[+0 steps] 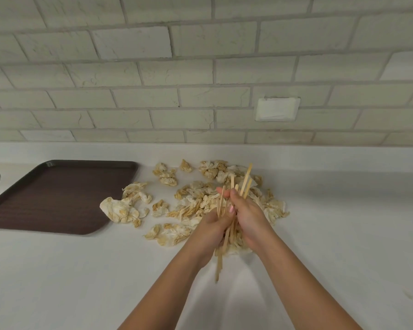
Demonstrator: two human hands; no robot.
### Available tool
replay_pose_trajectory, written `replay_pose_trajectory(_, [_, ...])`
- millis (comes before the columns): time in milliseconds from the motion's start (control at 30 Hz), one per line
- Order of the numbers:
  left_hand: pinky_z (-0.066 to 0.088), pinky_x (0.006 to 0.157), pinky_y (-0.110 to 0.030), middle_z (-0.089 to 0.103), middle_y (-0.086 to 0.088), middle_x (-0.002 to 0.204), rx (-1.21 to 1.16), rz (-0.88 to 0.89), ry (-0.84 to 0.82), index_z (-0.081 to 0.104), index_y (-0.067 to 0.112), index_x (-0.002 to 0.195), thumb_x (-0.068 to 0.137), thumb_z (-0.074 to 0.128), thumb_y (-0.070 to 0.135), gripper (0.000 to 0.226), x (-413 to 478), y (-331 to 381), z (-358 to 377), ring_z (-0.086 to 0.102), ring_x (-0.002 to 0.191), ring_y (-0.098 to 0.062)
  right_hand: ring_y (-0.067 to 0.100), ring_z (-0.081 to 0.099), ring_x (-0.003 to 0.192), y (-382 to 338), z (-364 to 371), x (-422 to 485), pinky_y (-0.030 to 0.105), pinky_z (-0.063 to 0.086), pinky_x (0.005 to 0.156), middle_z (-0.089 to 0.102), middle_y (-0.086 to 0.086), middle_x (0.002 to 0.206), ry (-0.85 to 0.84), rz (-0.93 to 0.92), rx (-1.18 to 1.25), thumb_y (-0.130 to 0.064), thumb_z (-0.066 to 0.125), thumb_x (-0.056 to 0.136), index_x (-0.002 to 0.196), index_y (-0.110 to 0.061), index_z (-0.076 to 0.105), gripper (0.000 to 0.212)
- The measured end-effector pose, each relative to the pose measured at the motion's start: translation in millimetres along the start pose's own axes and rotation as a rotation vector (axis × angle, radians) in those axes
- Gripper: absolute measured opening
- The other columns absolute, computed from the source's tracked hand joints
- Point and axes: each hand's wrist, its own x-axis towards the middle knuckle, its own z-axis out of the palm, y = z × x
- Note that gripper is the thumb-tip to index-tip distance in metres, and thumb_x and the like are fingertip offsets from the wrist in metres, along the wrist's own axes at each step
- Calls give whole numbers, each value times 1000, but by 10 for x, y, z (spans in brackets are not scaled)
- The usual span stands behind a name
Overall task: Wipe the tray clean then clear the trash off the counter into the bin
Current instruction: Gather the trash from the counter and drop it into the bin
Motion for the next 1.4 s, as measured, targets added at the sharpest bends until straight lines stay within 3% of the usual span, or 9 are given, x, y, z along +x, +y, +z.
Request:
replay_pose_trajectory(133, [38,47,-17,55,5,54,42,-7,-58,56,10,73,96,50,30,31,-44,-17,27,48,47,-6,-2,53,48,30,-48,-40,16,37,42,68,-1,98,-15,3,-99,-37,41,99,112,-23,65,31])
replay_pose_trajectory(267, [30,47,-21,47,2,55,17,-30,-105,53,13,65,96,50,29,36,-50,-23,-15,37,46,-9,6,59,56,46,-87,-51,22,39,39,65,1,115,-43,21,-32,-33,48,97,114,-19,62,26])
replay_pose_trajectory(467, [28,48,-21,38,4,54,-61,-102,-51,49,15,74,100,42,22,28,-112,-97,-155,29,47,-9,17,64,105,2,-195,59,39,53,88,66,-2,113,-141,-102,38,-24,51,96,115,-38,58,25])
replay_pose_trajectory(633, [36,48,-21,37,1,54,-277,-116,12,46,12,81,101,28,15,27,-144,-125,-404,33,48,-11,11,57,114,27,-283,160,29,49,94,60,-9,120,-117,-196,-239,-31,52,95,120,-32,57,26])
replay_pose_trajectory(867, [42,51,-23,37,1,54,-429,-12,215,43,11,81,100,27,10,26,-163,-77,-887,37,54,-13,28,-15,144,661,-485,381,55,-12,110,-21,0,156,-68,-277,-1400,-92,40,52,145,-50,1,108])
replay_pose_trajectory(967, [43,46,-20,40,2,57,-387,-10,375,43,11,85,103,29,12,22,-144,-105,-1127,44,53,-12,33,23,141,883,-472,399,57,15,111,22,7,154,-38,-429,-1497,-88,22,66,137,-44,39,85])
replay_pose_trajectory(1067, [34,39,-15,37,2,60,-287,-23,515,48,11,92,103,34,17,19,-157,-92,-1327,36,47,-8,27,59,104,943,-540,416,45,50,84,59,3,115,95,-647,-1380,-52,67,78,105,-26,68,38])
replay_pose_trajectory(1200, [21,35,-16,30,3,60,-181,-96,639,49,11,94,100,36,15,15,-149,-52,-1523,26,43,-6,21,54,102,1028,-582,429,44,52,83,61,0,108,166,-684,-1255,-19,83,68,105,-17,67,40])
replay_pose_trajectory(1400, [29,46,-23,38,5,50,227,-131,689,63,9,81,86,61,44,36,-168,48,-1411,33,45,-10,17,49,114,953,-587,350,41,34,99,63,-4,113,199,-784,-1202,-53,58,77,99,-22,72,40])
